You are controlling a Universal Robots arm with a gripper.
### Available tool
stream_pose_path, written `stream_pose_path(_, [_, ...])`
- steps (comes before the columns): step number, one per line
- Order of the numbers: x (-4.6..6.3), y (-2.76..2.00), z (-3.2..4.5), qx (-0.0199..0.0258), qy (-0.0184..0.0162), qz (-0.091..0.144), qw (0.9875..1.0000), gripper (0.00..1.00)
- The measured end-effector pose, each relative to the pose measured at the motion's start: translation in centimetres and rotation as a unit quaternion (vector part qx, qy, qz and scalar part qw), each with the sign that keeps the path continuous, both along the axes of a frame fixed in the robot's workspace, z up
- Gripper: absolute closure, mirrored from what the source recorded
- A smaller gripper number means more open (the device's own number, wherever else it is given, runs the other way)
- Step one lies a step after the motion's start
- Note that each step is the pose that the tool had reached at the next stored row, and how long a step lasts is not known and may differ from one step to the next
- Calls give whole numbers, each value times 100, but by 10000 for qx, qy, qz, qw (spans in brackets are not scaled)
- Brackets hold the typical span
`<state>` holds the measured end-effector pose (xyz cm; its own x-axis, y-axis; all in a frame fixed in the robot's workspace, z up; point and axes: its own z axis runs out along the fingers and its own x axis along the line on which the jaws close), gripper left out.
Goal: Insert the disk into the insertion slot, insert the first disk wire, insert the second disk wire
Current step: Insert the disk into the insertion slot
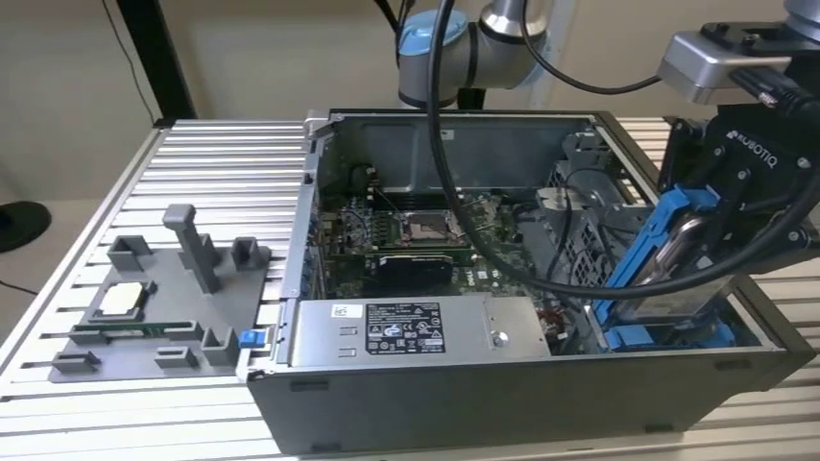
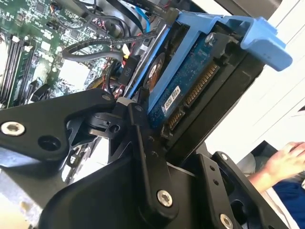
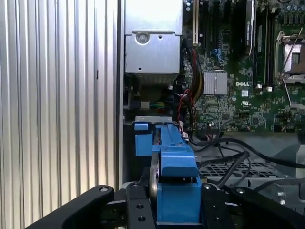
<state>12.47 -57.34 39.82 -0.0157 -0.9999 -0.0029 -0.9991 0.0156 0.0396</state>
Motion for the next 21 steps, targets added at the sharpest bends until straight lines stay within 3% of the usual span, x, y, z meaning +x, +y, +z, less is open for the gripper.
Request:
stream_pose_path(5, [0,1,-55,-1,0,0,10000,100])
stream_pose_path(16, [1,0,-59,0,-1,1,10000,100])
stream_pose_path(17, [1,0,-58,-1,-1,1,10000,0])
stream_pose_path(21, [0,0,-59,-1,0,0,10000,0])
